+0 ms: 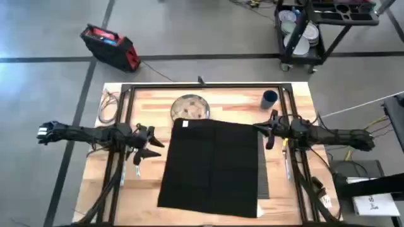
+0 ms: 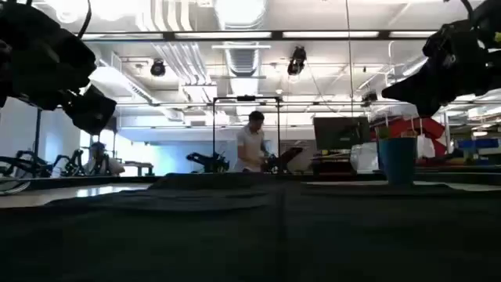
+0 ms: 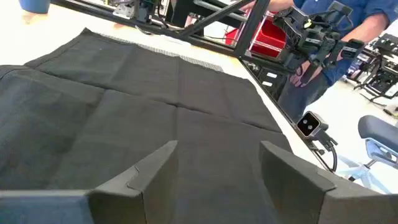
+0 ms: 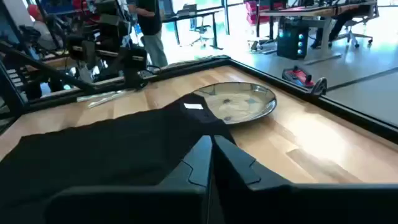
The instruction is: Set table place
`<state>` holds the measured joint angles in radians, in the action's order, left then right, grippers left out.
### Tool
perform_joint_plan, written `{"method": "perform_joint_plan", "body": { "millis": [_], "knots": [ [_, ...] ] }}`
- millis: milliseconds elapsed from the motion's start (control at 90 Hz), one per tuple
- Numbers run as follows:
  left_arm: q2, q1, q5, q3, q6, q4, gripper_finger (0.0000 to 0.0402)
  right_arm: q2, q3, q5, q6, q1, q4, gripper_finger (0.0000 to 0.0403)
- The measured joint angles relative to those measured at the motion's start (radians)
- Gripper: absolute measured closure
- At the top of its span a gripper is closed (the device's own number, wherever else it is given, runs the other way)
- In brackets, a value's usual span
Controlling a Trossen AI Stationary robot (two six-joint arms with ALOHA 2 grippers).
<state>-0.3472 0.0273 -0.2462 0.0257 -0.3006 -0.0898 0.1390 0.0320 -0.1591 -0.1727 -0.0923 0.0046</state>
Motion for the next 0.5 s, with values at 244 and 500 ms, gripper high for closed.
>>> {"method": "perform_joint_plan", "body": {
  "millis": [244,500],
  "knots": [
    [0.000,0.000,0.000,0.000,0.000,0.000,0.0188,0.000,0.000,0.000,0.000,0.000,0.000,0.0403],
    [0.000,0.000,0.000,0.000,0.000,0.000,0.0196,0.000,0.000,0.000,0.000,0.000,0.000,0.0403]
  ]
}}
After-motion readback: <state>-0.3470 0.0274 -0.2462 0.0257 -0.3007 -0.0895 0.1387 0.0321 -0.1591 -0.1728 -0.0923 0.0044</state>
